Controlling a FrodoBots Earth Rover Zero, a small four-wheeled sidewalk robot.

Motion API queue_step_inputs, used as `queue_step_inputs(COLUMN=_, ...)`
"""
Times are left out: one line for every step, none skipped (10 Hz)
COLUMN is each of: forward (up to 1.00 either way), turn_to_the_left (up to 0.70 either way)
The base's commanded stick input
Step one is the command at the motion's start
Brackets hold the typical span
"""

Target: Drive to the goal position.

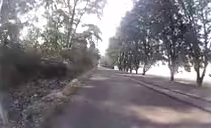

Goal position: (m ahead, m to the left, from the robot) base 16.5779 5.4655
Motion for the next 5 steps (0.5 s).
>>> queue_step_inputs(forward=0.7, turn_to_the_left=0.01)
queue_step_inputs(forward=0.7, turn_to_the_left=0.0)
queue_step_inputs(forward=0.7, turn_to_the_left=0.01)
queue_step_inputs(forward=0.7, turn_to_the_left=0.01)
queue_step_inputs(forward=0.7, turn_to_the_left=0.02)
